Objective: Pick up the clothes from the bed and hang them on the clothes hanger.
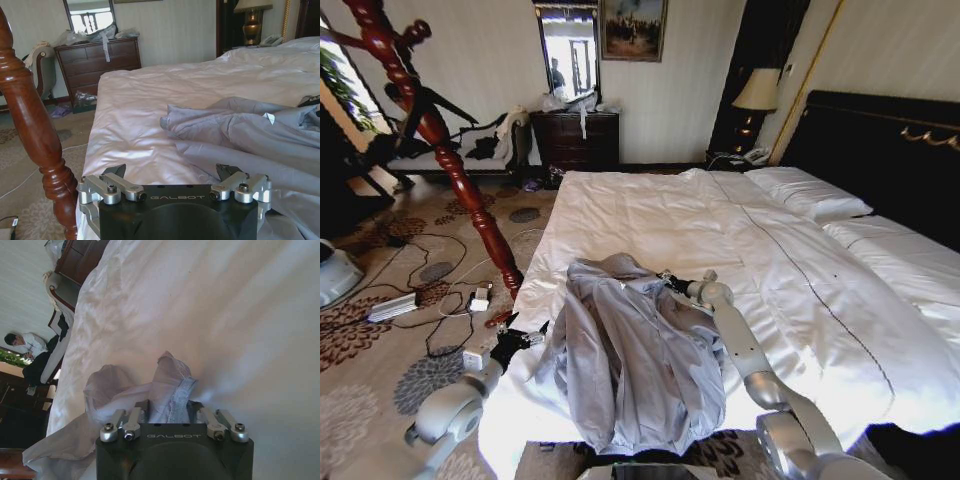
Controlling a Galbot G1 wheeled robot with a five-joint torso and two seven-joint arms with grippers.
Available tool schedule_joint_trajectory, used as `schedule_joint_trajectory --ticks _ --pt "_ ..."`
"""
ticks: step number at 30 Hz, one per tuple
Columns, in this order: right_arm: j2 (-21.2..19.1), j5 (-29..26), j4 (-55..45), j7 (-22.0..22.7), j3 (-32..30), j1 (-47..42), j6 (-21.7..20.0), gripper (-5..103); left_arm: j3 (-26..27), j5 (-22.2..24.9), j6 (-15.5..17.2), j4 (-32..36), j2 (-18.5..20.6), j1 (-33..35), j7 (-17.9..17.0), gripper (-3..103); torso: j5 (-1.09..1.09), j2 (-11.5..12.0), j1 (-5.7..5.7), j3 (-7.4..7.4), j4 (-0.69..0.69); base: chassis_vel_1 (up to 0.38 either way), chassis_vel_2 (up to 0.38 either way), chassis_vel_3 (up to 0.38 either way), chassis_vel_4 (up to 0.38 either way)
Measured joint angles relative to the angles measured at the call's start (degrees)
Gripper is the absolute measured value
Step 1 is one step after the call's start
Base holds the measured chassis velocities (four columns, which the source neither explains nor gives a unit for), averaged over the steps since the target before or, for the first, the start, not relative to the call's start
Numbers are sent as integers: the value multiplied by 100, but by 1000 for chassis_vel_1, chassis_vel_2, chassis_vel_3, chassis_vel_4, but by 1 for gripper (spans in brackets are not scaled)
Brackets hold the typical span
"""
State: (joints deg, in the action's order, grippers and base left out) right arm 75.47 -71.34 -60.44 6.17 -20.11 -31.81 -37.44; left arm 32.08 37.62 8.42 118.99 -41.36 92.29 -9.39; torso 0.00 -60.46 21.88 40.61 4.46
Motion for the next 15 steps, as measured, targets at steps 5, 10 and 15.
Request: schedule_joint_trajectory --ticks 5,10,15 --pt "-69 -135 -165 82 5 -89 -28 27 -73 -35 0 -41 -60 -52 2 100 0 0 0 0 0 0 0 0 0" --pt "-94 -174 -347 193 41 -165 -82 15 -135 -79 -2 -63 -83 -80 2 100 0 0 0 -1 0 0 0 0 0" --pt "-252 96 -677 224 181 -158 -57 0 -86 -76 -12 -17 -83 -74 3 100 0 0 0 0 0 0 0 0 0"
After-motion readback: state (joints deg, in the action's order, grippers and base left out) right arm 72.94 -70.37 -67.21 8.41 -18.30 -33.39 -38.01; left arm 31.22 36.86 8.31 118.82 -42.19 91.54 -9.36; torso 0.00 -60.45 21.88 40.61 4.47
